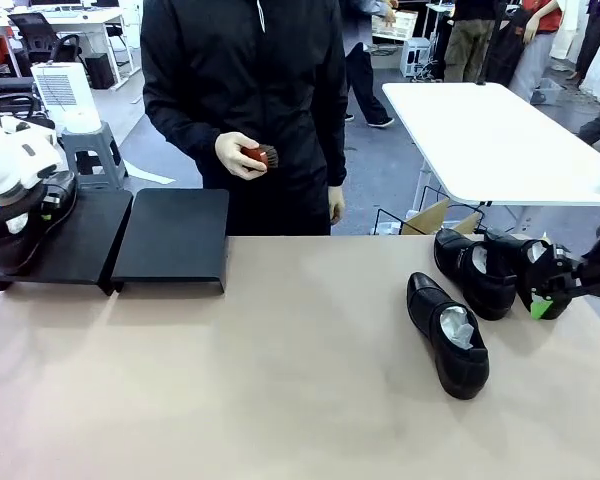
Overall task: Organize the shoes by placing them on the stand.
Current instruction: Pick up one Shoe and place it in the middle of the table.
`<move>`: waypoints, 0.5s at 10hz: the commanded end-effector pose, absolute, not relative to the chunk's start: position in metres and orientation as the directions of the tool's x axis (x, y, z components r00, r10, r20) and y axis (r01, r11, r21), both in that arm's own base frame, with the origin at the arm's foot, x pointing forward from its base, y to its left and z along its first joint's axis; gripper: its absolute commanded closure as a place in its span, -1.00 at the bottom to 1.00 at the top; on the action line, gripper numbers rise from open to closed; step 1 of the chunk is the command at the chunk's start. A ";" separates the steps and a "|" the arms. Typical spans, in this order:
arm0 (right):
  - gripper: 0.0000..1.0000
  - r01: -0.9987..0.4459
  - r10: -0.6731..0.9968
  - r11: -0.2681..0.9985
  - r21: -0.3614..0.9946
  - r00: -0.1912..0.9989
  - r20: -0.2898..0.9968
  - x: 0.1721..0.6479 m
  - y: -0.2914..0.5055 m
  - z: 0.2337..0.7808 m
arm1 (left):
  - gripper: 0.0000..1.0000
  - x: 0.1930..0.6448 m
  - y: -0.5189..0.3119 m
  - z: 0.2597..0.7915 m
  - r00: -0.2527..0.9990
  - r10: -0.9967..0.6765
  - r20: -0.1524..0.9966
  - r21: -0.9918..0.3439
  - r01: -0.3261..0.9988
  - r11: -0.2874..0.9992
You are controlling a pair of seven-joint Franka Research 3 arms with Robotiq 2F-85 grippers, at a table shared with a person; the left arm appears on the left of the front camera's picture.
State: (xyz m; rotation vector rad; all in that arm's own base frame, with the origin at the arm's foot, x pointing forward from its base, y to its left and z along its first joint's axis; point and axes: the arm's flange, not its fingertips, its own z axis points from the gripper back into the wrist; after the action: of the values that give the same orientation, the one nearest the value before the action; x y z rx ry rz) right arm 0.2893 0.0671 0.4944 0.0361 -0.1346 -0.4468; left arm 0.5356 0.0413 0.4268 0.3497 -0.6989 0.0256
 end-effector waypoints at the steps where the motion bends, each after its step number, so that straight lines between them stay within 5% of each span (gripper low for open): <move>1: -1.00 0.415 -0.423 0.906 0.086 0.897 0.127 0.292 0.069 0.494 | -0.21 0.539 0.046 0.420 0.779 -0.109 0.617 0.328 -0.129 0.936; 5: -1.00 0.415 -0.423 0.906 0.086 0.897 0.127 0.292 0.069 0.494 | -0.21 0.539 0.046 0.420 0.779 -0.109 0.617 0.328 -0.129 0.936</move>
State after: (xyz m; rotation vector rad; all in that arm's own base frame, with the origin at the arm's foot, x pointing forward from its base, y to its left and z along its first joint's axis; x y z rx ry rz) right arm 0.2893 0.0671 0.4944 0.0362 -0.1346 -0.4468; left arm 0.5374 0.0435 0.4171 0.3526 -0.6752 0.0221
